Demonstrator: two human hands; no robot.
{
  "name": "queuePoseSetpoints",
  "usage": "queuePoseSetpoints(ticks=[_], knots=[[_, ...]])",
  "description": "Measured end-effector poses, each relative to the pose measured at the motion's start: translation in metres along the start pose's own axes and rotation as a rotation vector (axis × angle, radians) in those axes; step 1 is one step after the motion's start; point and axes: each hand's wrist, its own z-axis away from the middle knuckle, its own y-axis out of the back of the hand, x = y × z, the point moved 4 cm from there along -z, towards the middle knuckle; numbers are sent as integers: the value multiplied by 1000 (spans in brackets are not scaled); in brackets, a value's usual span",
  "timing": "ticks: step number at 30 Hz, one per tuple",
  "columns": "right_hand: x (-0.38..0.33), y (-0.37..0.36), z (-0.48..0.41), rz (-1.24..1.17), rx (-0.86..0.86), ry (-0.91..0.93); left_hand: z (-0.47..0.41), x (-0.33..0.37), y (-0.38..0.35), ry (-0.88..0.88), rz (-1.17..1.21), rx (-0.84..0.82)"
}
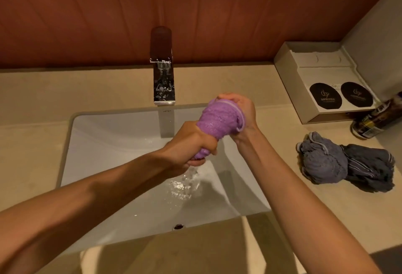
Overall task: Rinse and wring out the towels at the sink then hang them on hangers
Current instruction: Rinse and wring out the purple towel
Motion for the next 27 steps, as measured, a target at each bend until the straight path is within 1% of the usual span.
queuePoseSetpoints(ticks=[2, 4, 5, 6, 8, 10, 11, 12, 14, 16, 17, 22, 23, 25, 27], knots=[[2, -3, 6, -133, 34, 29, 0, 3, -4, -11, 40, -27], [4, -4, 8, -191, 67, 22, -1, 4, -2, 15, 33, -22], [6, -3, 10, -166, 112, -4, -4, 5, 1, 39, -13, -11], [9, 0, 11, -127, 161, -38, -8, 6, 4, 64, -118, 5], [16, 13, 12, 6, 253, -133, -15, 13, 10, 49, -478, 50], [23, 24, 14, 232, 317, -227, -19, 26, 11, -81, -956, 121], [28, 28, 16, 305, 316, -298, -17, 33, 7, -172, -1195, 153], [35, 33, 18, 299, 286, -398, -16, 37, 3, -250, -1366, 174], [48, 41, 23, 168, 234, -586, -14, 36, 1, -298, -1562, 197], [53, 44, 29, 81, 193, -692, -12, 32, 3, -299, -1639, 250], [53, 44, 33, 53, 177, -713, -11, 31, 4, -314, -1668, 282], [40, 38, 43, -134, 91, -691, -2, 29, 0, -395, -1876, 359], [38, 37, 45, -176, 74, -690, 0, 28, -1, -417, -1915, 351], [35, 36, 47, -227, 50, -693, 9, 31, -4, -481, -2015, 395], [32, 34, 50, -218, 41, -698, 12, 33, -7, -577, -2084, 436]])
